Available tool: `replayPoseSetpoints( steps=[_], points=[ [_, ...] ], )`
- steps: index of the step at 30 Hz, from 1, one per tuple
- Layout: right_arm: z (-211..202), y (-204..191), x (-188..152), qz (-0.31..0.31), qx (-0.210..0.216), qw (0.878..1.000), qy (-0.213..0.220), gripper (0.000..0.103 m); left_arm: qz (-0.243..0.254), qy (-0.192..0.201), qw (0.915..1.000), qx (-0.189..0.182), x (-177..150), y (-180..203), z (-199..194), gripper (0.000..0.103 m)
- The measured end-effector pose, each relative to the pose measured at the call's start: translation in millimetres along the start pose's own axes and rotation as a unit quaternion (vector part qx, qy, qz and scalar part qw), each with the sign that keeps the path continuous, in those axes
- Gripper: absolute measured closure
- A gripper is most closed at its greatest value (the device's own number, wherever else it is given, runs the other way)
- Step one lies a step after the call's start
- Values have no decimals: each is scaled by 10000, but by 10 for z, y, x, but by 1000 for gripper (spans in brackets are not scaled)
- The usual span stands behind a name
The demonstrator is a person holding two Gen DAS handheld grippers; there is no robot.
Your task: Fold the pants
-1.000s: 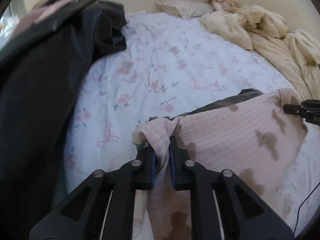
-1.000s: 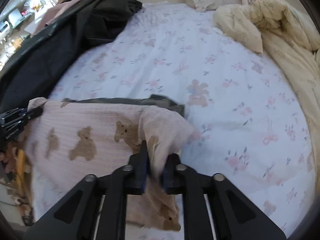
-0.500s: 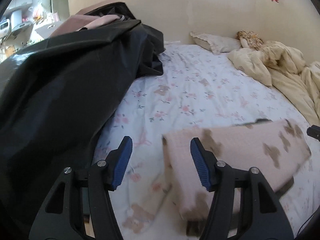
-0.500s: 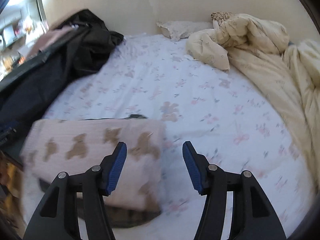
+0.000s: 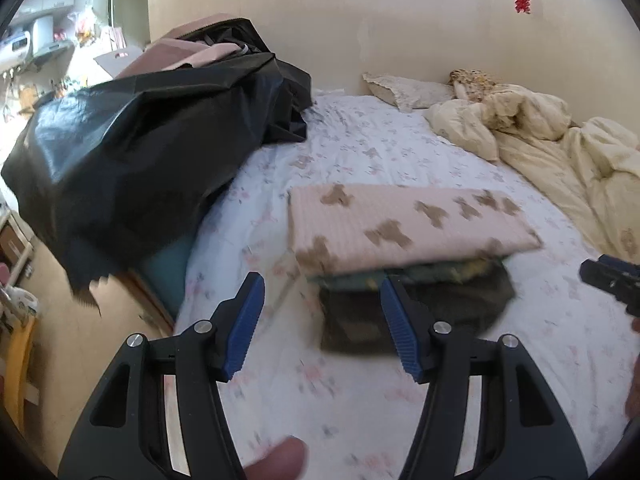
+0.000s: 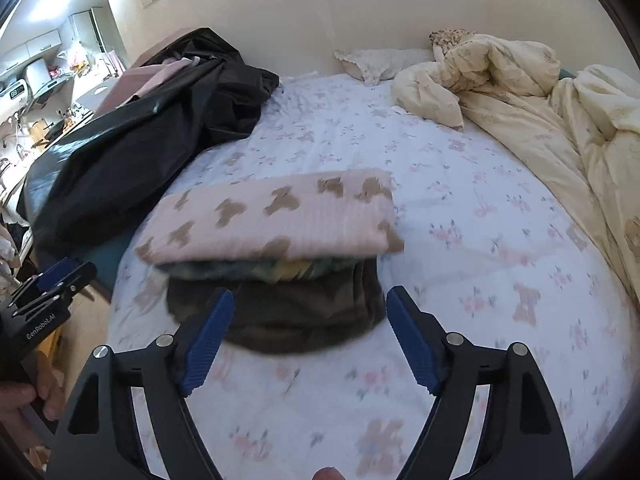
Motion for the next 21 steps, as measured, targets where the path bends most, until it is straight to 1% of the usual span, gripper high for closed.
replayPoseSetpoints(
  steps=[1,2,4,8,9,13,15,17,21],
  points=[
    [-104,-30,-65,1,-11,10000,31,22,-40,-51,10000,-66,-51,24,-74,37],
    [-202,-60,-126,16,1,10000,67,21,-86,-77,9999,-118,-108,41,-171,32],
    [-373,-100,-246,68,34,9999,105,19,-154,-59,9997,-175,-209,60,-379,14],
    [-755,-164,-517,205,57,9995,242,13,-97,55,9997,-199,-404,130,-788,2],
    [-843,-189,-569,166,53,9994,291,13,-61,68,9997,-232,-450,170,-906,0],
    [-1248,-297,-755,-82,-87,9984,548,10,-99,109,9995,-287,-607,228,-1302,0],
    [-1421,-314,-834,-80,-108,9977,659,6,-110,138,9994,-286,-686,236,-1450,0],
    [-1615,-362,-950,-76,-108,9970,768,1,-113,257,9993,-244,-785,230,-1650,0],
    [-1848,-432,-1166,-162,-151,9962,837,0,-117,385,9989,-221,-945,227,-1920,0]
  ],
)
Point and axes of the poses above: each gripper's, at about its wrist camera, not at the fingertips, and z roughly the way its jaws point, y to its right, x to its top, the point moved 10 cm from there along z, roughly the way its jaws point, and after that the axes turned 2 degrees about x, right-handed, at the moved point
